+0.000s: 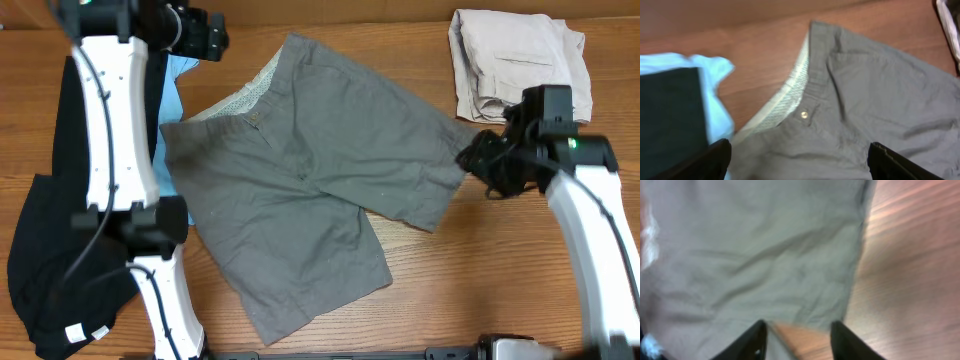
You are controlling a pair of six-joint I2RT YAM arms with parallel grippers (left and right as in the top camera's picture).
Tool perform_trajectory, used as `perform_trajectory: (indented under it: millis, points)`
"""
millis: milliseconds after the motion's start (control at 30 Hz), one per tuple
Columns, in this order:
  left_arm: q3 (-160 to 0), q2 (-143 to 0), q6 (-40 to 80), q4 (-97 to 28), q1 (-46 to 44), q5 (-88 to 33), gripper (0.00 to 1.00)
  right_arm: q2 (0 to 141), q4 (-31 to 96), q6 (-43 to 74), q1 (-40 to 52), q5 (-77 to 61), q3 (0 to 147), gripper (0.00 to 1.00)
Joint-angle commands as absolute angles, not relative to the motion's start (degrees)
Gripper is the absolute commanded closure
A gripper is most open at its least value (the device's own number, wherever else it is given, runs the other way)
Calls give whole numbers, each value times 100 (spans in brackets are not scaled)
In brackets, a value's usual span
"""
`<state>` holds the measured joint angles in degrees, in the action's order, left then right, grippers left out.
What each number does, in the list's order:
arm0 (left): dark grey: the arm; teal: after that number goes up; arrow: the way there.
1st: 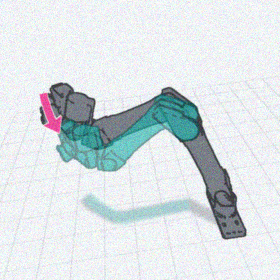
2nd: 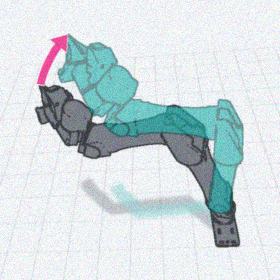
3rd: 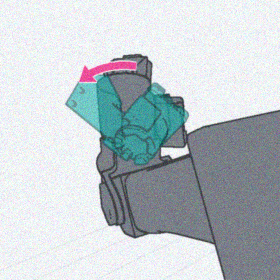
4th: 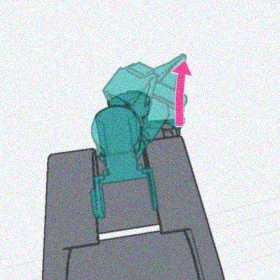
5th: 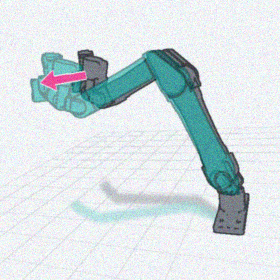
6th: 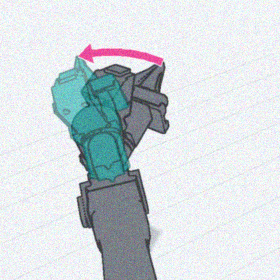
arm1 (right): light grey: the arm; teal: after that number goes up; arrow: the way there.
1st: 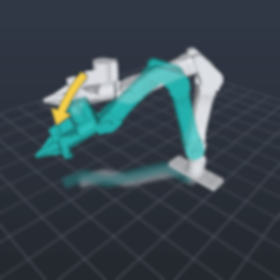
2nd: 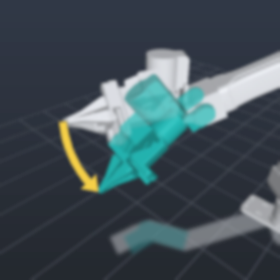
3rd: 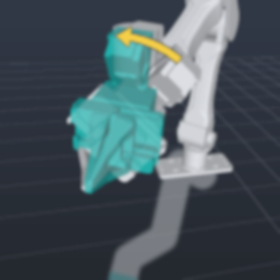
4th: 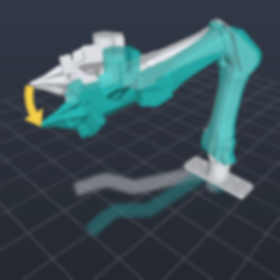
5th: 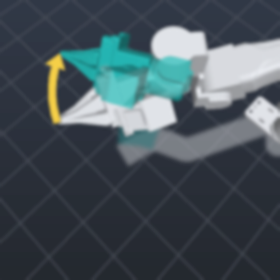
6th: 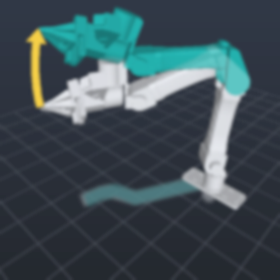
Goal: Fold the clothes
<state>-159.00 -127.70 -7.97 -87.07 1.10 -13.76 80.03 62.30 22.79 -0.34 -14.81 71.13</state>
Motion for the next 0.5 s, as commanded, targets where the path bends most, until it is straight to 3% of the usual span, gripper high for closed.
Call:
perform_trajectory:
  millis: [0,200,467]
  points:
    - [-16097,-12018,-899,-8770,115,-989,9,7669,6608,2246,666,-1538,7196,47]
    - [-16094,-11841,-899,-8761,115,-913,6,7710,6678,2635,2176,-1111,6641,32]
    - [-16031,-11933,-902,-8748,115,-888,6,8132,5564,3402,3079,-1059,5157,32]
